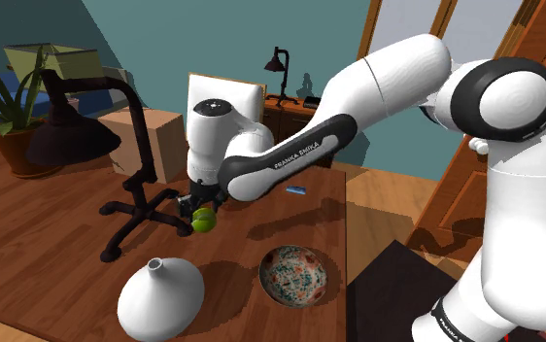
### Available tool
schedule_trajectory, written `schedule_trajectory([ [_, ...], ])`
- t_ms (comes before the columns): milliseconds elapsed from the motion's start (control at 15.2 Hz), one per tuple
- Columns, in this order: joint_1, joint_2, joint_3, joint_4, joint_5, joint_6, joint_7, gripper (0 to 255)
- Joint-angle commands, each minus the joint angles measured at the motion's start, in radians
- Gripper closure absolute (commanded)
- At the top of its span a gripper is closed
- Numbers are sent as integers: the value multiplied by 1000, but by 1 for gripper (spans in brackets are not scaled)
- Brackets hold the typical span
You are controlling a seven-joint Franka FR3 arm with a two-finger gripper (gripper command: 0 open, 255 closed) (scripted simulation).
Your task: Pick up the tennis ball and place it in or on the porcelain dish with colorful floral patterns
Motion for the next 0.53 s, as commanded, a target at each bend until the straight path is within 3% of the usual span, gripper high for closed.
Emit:
schedule_trajectory([
  [0, -19, -45, 12, -53, 19, 14, -7, 255],
  [462, -124, -337, 75, -414, 192, 144, -99, 255],
])
